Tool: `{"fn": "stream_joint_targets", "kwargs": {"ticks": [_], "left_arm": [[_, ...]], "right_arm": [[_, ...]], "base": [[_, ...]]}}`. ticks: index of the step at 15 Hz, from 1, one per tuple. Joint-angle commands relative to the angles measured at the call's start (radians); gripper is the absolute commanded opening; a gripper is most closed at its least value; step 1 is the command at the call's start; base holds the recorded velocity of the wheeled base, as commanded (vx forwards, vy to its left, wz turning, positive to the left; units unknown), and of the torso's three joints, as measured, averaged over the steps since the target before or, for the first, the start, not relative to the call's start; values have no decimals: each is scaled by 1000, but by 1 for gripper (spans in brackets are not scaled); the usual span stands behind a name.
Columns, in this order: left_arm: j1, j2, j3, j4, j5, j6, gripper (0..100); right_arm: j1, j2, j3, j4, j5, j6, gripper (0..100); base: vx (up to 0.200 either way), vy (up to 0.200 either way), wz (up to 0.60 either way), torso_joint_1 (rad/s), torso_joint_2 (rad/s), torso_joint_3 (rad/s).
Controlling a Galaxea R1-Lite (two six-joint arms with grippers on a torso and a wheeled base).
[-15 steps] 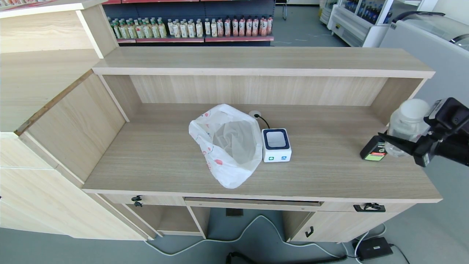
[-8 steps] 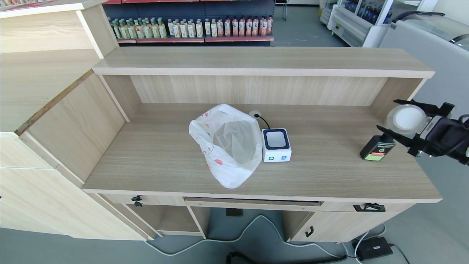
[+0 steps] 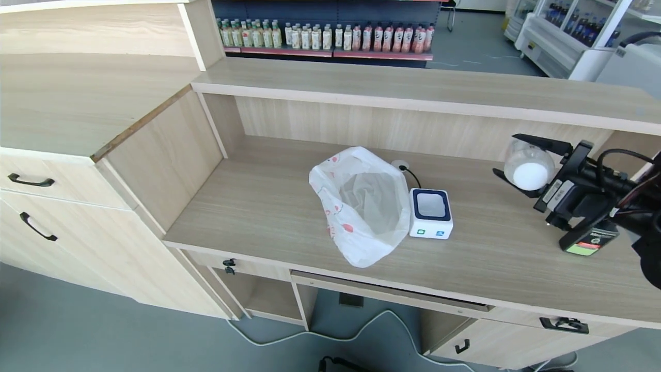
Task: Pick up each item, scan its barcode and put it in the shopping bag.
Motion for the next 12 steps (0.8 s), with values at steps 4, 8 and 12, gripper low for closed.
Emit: {"fn": "stream_joint_targets", "kwargs": {"ticks": [4,8,12], "left_arm": [[0,0,0,0,1,1,100],[0,0,0,0,1,0,100],[0,0,0,-1,1,0,100]], "right_arm": [[38,180,42,-88,16,-114,0],[49,225,45,-95,36,-138,0],[60,245,22,-92,43,-140,0]], "base": [[0,0,0,0,0,0],[0,0,0,0,0,0],[0,0,0,0,0,0]]}}
